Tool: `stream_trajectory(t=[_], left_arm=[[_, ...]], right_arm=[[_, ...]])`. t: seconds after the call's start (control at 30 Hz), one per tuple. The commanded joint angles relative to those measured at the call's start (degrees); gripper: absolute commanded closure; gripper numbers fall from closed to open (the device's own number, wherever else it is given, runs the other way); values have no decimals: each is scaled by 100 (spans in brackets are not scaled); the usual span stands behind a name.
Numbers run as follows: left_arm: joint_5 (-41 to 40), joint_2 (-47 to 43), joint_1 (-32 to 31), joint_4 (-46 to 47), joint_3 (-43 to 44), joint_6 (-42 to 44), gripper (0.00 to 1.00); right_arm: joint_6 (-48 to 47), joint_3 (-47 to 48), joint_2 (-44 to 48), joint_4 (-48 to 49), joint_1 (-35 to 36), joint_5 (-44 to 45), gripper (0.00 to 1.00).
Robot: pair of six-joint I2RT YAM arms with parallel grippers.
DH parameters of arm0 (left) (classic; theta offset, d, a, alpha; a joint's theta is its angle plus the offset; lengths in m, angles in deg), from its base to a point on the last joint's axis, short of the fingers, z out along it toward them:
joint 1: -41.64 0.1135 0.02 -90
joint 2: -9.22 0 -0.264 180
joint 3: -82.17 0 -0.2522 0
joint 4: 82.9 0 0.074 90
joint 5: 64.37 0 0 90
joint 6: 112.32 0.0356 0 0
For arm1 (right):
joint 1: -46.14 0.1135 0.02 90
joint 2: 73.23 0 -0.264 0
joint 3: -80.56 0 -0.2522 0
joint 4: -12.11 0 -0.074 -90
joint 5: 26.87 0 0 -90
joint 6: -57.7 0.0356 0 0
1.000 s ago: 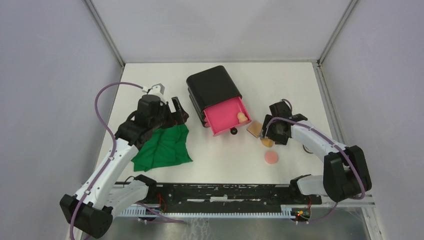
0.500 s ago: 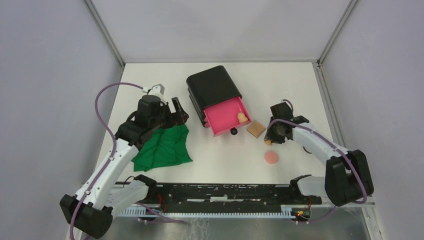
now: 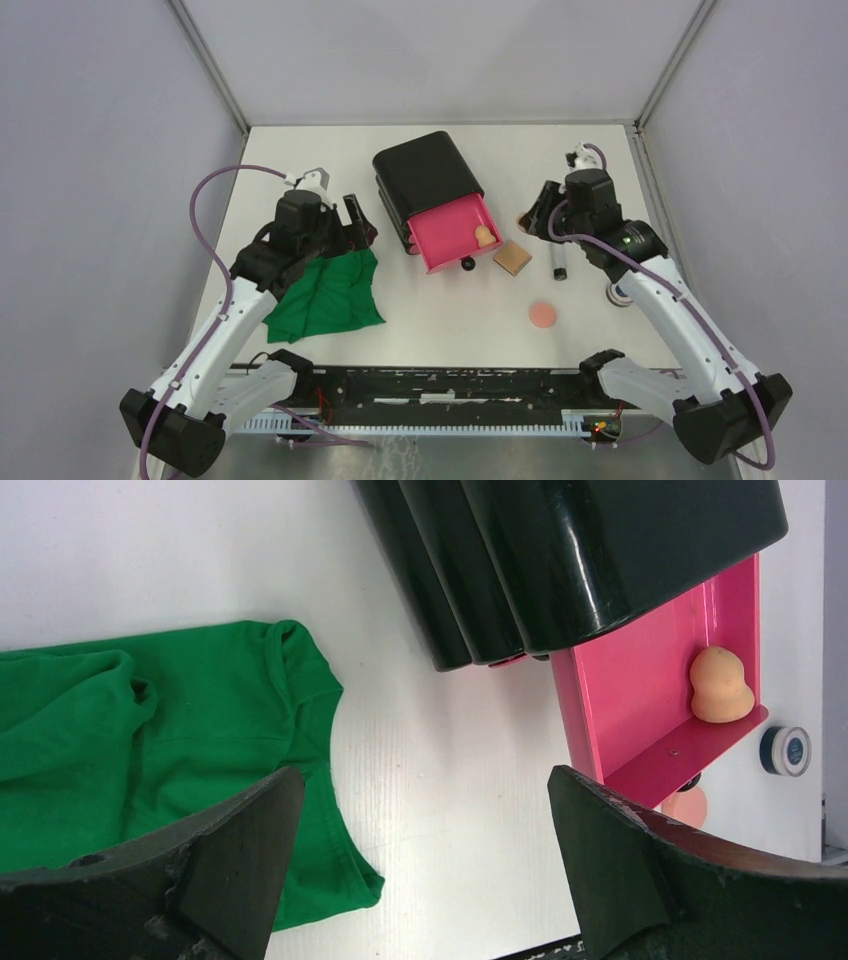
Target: Organize the makeup
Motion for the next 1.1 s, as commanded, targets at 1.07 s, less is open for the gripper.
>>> stream_trajectory(t=[1.07], left_arm=[[597, 689, 25, 1015, 431, -197, 1]], right_arm=[[-972, -1354, 636, 1341, 1903, -20, 27]])
